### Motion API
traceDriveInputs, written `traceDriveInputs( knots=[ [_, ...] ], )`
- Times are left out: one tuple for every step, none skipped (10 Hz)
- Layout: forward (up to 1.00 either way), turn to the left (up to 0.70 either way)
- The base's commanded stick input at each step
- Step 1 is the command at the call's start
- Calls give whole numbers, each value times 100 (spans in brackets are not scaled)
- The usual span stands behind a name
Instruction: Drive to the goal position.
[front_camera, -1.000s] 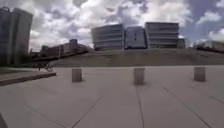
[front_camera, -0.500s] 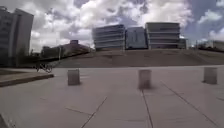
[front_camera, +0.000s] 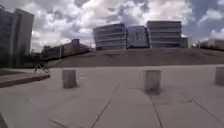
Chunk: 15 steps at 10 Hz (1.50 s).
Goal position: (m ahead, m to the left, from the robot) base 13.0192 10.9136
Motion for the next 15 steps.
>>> traceDriveInputs(
  knots=[
    [70, 0],
    [70, 0],
    [70, 0],
    [70, 0],
    [70, 0],
    [70, 0],
    [70, 0],
    [70, 0],
    [70, 0],
    [70, 0],
    [70, 0],
    [70, 0],
    [70, 0],
    [70, 0],
    [70, 0]
  ],
)
